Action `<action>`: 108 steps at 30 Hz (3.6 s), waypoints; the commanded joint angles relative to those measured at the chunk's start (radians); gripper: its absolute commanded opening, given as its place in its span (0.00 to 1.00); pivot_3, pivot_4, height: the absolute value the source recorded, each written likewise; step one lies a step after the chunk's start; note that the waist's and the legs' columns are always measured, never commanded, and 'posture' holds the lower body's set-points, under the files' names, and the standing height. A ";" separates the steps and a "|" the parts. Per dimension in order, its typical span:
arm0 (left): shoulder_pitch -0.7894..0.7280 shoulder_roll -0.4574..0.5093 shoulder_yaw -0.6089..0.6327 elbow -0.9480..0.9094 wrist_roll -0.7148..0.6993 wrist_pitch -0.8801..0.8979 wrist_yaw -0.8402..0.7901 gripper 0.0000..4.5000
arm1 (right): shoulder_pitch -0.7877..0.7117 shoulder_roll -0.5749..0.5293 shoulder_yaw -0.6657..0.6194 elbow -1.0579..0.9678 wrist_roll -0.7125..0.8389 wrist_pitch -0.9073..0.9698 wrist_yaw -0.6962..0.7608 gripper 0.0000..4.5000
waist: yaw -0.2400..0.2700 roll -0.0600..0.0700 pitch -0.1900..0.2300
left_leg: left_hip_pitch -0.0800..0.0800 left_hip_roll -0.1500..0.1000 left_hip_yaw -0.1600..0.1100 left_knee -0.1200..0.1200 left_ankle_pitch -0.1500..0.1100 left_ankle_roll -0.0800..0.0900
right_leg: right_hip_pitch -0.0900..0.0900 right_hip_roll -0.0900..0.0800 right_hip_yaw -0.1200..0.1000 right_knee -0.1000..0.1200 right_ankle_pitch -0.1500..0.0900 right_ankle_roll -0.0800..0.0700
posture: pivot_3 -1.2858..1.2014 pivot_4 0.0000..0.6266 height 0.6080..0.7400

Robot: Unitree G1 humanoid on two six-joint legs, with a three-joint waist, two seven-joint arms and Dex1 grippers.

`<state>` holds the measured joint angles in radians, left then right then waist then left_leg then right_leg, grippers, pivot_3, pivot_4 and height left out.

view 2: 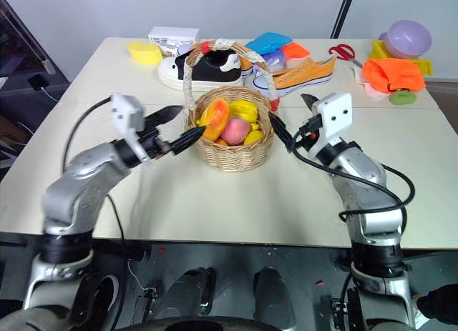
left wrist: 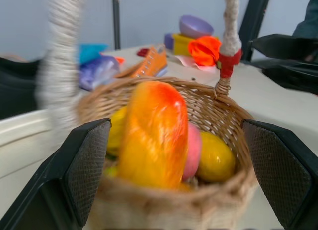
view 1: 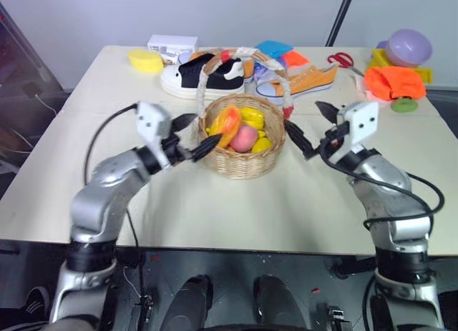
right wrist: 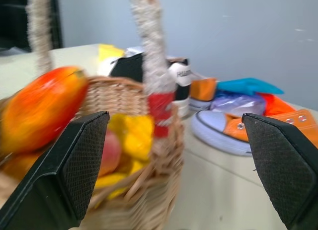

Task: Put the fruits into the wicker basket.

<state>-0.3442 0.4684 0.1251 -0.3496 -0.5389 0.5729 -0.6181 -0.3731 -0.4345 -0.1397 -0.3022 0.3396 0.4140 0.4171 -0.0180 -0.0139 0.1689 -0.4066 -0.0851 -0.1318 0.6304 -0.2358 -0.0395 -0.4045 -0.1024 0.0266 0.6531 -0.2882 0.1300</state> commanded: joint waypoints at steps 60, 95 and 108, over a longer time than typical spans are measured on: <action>-0.087 -0.016 -0.168 0.264 -0.009 -0.284 -0.392 1.00 | 0.295 -0.110 -0.582 -0.058 0.047 -0.115 -0.149 0.01 | 0.005 0.004 -0.001 | 0.000 0.000 0.002 -0.001 -0.003 0.005 | 0.001 0.000 0.000 -0.003 0.001 -0.001 | 0.52 0.24 1.00; -0.010 0.003 -0.097 0.262 0.027 -0.338 -0.351 1.00 | 0.599 0.150 -0.500 -0.358 0.070 -0.207 -0.296 0.99 | 0.003 0.007 -0.003 | 0.001 0.001 0.001 0.000 -0.003 0.005 | 0.002 0.001 0.001 -0.002 0.001 -0.001 | 0.52 0.24 1.00; 0.044 -0.013 0.121 0.361 0.167 -0.405 0.052 1.00 | 0.305 -0.021 0.034 -0.103 0.024 -0.226 0.155 0.99 | 0.003 0.006 -0.002 | 0.014 0.003 0.002 -0.003 -0.004 0.006 | 0.014 0.002 0.001 -0.004 0.000 -0.001 | 0.52 0.24 1.00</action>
<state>-0.3041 0.4571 0.1938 0.0179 -0.3834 0.2018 -0.6205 -0.0492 -0.4426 -0.1293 -0.4252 0.3579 0.2086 0.5192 -0.0149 -0.0077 0.1667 -0.3925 -0.0821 -0.1294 0.6272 -0.2394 -0.0335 -0.3904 -0.1001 0.0274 0.6485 -0.2880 0.1292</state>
